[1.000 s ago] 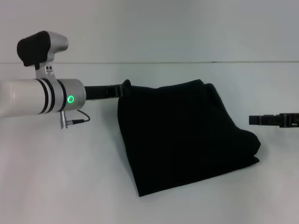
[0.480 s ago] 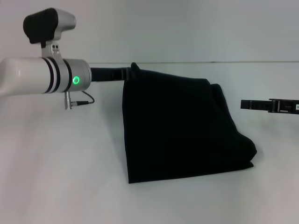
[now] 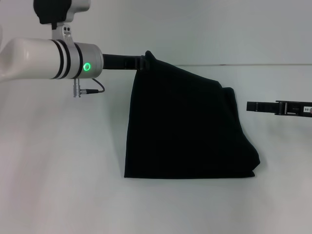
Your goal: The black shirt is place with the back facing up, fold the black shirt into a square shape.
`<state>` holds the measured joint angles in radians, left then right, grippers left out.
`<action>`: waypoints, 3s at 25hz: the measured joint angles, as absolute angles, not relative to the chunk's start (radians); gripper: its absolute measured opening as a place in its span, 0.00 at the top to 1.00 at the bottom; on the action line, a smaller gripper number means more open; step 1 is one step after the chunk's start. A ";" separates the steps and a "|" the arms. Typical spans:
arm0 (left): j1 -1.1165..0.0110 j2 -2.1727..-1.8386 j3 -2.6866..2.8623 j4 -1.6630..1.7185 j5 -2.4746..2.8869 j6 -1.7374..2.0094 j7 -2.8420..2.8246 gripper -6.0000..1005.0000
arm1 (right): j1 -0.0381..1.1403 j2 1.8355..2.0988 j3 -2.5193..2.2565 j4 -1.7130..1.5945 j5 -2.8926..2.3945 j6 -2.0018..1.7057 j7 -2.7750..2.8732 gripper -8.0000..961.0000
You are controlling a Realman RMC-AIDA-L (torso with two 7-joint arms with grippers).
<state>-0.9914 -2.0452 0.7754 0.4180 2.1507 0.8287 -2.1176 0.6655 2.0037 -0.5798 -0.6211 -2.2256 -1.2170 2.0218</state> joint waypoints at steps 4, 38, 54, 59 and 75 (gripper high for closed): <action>-0.996 -2.045 0.792 0.415 2.151 0.824 -2.118 0.98 | 0.669 2.006 -0.581 -0.621 -2.226 -1.213 2.022 0.21; -1.022 -2.047 0.850 0.436 2.189 0.794 -2.117 0.97 | 0.684 2.019 -0.587 -0.621 -2.226 -1.213 2.020 0.21; -1.014 -2.050 0.850 0.439 2.198 0.767 -2.109 0.86 | 0.686 2.018 -0.589 -0.625 -2.226 -1.213 2.020 0.21; -0.980 -2.038 0.849 0.487 2.204 0.767 -2.116 0.72 | 0.686 2.011 -0.581 -0.630 -2.224 -1.209 2.020 0.21; -0.681 -2.129 0.840 0.900 2.127 1.265 -2.054 0.11 | 0.651 1.977 -0.577 -0.635 -2.079 -1.266 1.904 0.20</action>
